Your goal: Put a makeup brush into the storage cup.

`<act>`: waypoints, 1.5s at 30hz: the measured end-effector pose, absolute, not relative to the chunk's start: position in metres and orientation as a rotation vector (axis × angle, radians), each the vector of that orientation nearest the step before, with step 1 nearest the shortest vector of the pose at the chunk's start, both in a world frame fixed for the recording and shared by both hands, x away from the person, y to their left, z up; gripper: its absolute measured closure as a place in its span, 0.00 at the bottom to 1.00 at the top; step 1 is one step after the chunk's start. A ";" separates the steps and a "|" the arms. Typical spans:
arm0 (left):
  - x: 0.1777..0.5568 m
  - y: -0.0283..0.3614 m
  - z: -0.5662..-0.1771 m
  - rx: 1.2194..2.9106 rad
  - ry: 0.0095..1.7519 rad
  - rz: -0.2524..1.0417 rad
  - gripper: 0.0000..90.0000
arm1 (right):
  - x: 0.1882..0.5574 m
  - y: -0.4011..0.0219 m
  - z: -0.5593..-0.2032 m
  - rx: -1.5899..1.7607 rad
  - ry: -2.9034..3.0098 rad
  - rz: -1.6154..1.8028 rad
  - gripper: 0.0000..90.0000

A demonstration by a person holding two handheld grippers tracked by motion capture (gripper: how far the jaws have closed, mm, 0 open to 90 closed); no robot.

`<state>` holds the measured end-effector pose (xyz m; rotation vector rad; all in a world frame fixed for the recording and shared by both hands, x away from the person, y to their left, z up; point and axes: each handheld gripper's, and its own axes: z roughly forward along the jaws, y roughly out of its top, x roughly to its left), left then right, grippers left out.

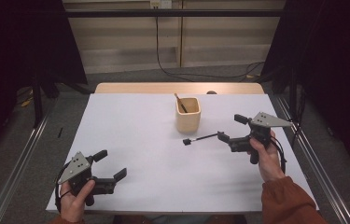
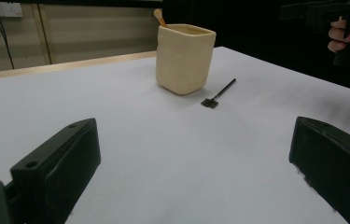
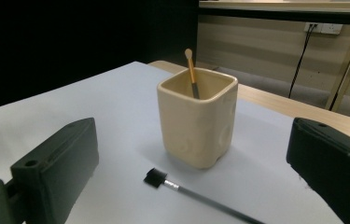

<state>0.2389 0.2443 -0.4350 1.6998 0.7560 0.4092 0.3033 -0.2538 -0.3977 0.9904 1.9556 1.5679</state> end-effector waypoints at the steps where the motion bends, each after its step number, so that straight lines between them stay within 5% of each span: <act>1: 0.239 0.244 -0.435 1.700 0.756 0.410 0.02 | 0.307 -0.253 -0.397 0.989 1.952 1.565 0.02; 45: 0.240 0.245 -0.436 1.711 0.755 0.405 0.02 | 0.393 -0.239 -0.386 0.951 2.062 1.377 0.04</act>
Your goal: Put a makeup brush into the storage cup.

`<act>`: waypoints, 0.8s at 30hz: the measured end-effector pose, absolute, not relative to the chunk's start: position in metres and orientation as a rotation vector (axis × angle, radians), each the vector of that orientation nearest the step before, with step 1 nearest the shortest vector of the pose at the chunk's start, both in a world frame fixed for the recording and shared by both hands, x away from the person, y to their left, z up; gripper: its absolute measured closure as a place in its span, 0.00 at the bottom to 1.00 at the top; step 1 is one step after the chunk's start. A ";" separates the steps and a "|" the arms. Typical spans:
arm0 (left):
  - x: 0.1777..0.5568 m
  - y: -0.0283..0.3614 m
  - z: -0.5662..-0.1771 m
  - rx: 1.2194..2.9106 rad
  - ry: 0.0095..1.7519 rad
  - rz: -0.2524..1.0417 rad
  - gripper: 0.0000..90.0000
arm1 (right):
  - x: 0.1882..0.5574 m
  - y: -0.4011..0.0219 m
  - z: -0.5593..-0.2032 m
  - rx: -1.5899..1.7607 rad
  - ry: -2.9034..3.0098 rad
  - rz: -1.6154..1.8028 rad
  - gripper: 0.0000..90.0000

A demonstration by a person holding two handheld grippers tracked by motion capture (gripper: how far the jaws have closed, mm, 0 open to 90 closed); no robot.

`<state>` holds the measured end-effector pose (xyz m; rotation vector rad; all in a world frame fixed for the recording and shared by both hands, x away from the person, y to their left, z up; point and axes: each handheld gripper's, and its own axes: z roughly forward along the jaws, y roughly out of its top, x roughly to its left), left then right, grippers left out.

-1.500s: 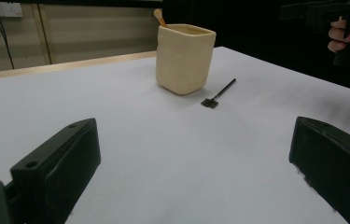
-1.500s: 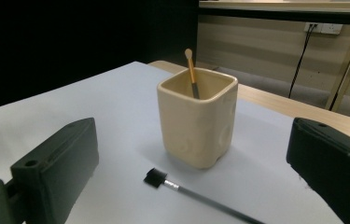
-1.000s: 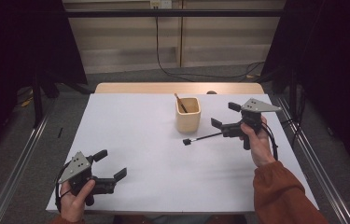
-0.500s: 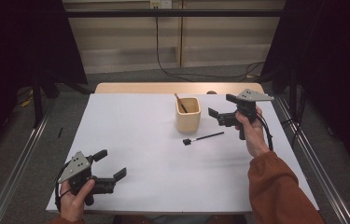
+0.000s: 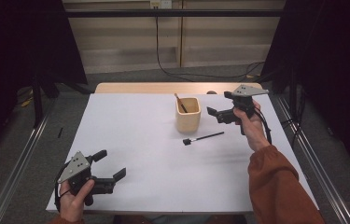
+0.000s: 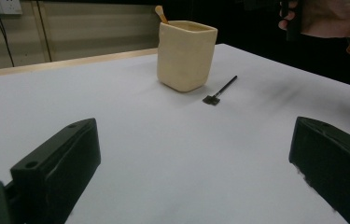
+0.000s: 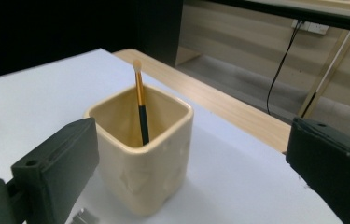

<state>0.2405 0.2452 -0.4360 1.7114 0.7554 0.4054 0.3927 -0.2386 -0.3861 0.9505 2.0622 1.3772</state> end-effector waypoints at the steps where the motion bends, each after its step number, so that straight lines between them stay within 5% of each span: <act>1: 0.241 0.245 -0.436 1.715 0.756 0.404 0.02 | 0.393 -0.239 -0.386 0.951 2.062 1.377 0.04; 24: 0.241 0.245 -0.436 1.718 0.760 0.399 0.02 | 0.400 -0.249 -0.396 0.989 2.429 1.093 0.05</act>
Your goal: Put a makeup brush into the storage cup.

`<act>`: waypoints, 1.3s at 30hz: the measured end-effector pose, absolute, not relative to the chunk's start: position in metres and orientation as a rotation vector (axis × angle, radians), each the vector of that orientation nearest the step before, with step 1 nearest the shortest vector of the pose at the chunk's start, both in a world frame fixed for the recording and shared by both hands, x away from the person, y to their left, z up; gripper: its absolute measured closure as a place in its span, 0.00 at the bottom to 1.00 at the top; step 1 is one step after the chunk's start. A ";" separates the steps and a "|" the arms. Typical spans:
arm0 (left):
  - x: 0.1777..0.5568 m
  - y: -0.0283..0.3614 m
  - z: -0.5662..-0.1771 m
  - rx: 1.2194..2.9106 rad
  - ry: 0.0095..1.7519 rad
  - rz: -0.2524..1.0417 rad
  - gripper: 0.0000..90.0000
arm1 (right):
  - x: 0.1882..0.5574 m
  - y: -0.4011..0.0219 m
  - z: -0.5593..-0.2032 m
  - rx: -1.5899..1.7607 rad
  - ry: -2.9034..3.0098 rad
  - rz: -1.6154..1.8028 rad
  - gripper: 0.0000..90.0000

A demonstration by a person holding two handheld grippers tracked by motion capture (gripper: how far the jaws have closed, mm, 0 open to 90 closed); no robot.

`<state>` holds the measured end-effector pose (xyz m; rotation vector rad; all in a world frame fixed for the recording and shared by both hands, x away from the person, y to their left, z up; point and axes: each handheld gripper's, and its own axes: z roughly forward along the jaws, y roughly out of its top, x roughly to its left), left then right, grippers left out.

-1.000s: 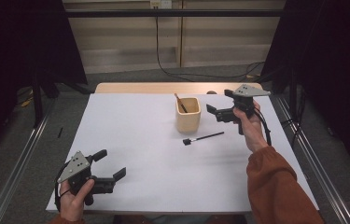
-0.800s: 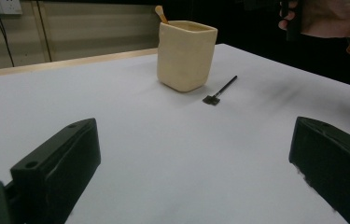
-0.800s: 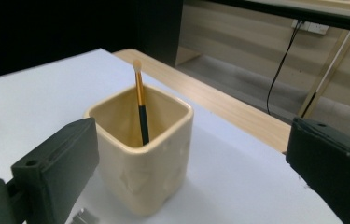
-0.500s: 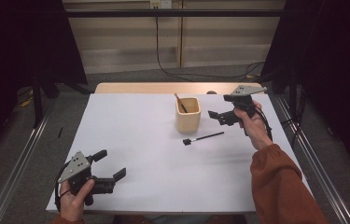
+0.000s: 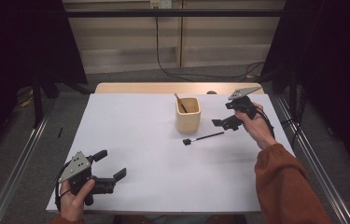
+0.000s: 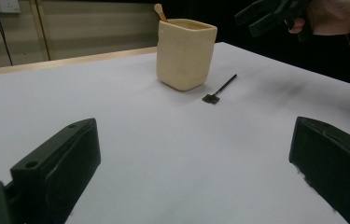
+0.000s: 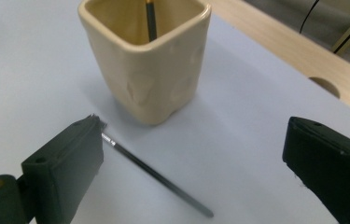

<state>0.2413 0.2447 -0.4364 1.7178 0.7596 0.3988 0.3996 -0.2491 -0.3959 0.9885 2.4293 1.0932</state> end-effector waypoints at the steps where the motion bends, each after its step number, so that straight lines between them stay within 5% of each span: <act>1: 0.241 0.245 -0.436 1.718 0.758 0.397 0.02 | 0.400 -0.249 -0.396 0.994 2.450 1.079 0.05; 39: 0.242 0.245 -0.437 1.723 0.749 0.392 0.02 | 0.416 -0.224 -0.406 0.819 2.908 0.596 0.11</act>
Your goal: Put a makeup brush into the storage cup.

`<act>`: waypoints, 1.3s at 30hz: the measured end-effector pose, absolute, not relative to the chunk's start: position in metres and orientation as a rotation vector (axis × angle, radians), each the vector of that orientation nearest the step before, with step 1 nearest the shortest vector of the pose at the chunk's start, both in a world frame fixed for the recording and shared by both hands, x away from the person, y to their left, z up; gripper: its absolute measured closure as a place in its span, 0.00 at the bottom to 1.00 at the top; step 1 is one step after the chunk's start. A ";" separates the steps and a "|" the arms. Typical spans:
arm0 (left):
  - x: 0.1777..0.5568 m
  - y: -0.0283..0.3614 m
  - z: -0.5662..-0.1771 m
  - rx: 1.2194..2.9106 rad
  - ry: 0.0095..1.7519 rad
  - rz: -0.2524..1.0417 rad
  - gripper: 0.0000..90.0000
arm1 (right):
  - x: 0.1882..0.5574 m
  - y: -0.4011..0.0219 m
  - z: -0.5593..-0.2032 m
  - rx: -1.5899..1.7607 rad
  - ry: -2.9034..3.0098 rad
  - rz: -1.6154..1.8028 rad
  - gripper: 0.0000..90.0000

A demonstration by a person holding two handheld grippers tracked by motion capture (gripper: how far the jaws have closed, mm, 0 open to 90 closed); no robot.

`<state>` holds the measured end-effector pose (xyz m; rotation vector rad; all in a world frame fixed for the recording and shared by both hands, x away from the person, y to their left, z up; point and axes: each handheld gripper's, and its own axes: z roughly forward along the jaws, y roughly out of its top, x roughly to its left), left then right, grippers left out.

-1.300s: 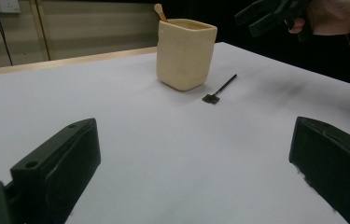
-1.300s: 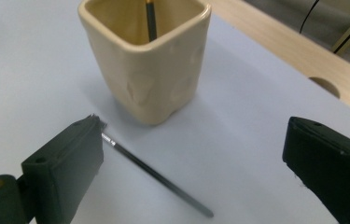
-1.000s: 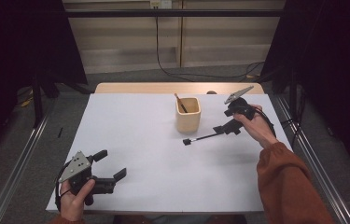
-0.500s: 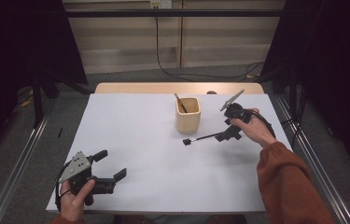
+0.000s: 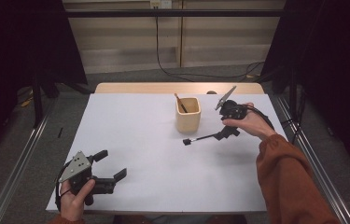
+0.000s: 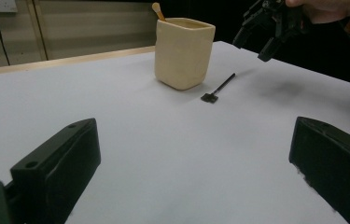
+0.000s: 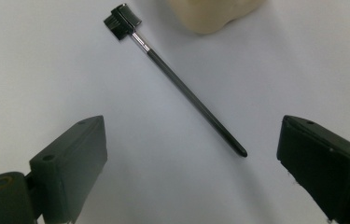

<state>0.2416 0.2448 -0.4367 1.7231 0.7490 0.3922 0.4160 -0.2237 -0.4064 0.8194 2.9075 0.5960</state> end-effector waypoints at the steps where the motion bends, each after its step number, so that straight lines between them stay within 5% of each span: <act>1: 0.241 0.245 -0.437 1.724 0.749 0.394 0.02 | 0.416 -0.221 -0.407 0.801 2.911 0.594 0.12; 39: 0.243 0.243 -0.438 1.736 0.743 0.382 0.02 | 0.438 -0.197 -0.451 0.635 2.994 0.527 0.51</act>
